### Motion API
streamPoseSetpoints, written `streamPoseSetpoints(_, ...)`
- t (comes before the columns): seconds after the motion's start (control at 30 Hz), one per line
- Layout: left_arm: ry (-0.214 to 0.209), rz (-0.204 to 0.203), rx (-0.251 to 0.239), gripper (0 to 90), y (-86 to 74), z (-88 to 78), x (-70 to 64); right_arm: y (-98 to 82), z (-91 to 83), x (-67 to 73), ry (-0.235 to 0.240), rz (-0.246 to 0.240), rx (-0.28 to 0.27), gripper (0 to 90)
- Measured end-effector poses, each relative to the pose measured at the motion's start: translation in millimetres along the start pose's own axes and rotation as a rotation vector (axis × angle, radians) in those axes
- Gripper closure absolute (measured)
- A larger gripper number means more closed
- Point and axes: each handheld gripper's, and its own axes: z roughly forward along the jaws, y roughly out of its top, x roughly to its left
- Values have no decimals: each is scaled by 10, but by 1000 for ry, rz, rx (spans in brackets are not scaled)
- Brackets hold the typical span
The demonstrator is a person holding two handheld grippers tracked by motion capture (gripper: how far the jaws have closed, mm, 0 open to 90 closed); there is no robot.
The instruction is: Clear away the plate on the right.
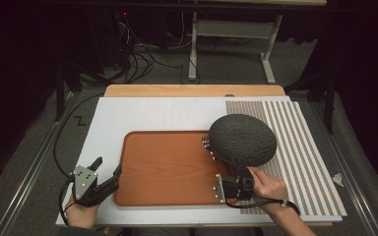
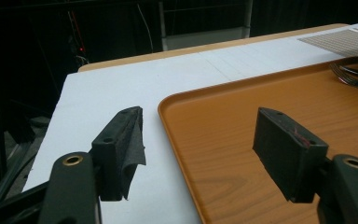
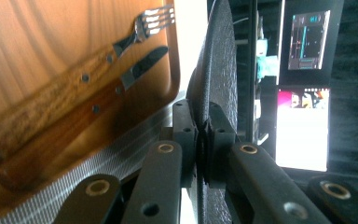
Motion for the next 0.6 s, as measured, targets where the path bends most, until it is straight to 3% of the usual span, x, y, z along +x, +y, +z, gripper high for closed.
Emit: streamPoseSetpoints(0.6, 4, -5, -1, 332, -1, -6, 19, 312, -8, 29, 13, -31, -66, 877)
